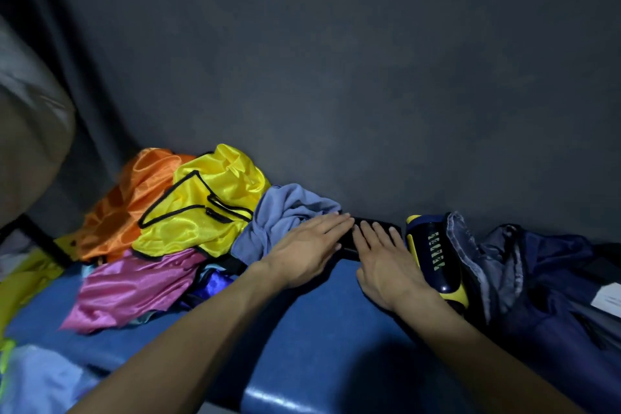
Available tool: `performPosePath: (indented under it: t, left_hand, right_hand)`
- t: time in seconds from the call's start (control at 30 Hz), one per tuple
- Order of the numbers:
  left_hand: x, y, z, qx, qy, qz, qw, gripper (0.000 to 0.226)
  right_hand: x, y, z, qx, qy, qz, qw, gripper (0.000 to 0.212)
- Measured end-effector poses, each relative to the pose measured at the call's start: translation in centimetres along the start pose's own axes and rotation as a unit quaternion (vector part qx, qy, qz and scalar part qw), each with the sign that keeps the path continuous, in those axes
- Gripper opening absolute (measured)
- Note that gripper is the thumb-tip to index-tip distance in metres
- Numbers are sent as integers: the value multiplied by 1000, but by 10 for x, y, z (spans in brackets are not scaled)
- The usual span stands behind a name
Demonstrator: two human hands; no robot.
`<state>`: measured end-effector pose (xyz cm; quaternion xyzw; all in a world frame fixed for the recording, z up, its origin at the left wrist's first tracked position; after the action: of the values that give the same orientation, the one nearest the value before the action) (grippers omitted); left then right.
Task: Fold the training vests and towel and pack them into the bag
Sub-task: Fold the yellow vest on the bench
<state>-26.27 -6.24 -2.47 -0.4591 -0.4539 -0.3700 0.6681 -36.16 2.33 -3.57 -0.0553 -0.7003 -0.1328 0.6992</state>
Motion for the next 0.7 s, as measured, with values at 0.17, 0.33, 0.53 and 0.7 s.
performPosePath:
  t: [0.17, 0.33, 0.53, 0.7]
  left_hand:
    - [66, 65, -15, 39, -63, 105, 992, 29]
    - [139, 140, -94, 255, -144, 170, 941, 23]
    - [142, 177, -159, 414, -158, -66, 894, 52]
    - [202, 135, -141, 306, -59, 103, 945, 45]
  right_hand:
    - [34, 14, -47, 81, -113, 53, 989, 63]
    - [54, 22, -99, 147, -167, 80, 972, 51]
    - [56, 27, -130, 155, -193, 56, 967, 42]
    - [66, 26, -125, 141, -295, 53, 944, 47]
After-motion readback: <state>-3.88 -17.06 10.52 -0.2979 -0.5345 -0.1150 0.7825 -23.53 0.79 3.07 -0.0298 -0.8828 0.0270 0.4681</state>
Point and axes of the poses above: each hand's wrist, its own y-axis away from the middle knuckle, its own x-axis out of the back of the hand, z = x × y, the point moved 7 cm from there along -y, towards the middle knuckle, and after that the axes turned 7 degrees about -y, right-handed, at the moved point
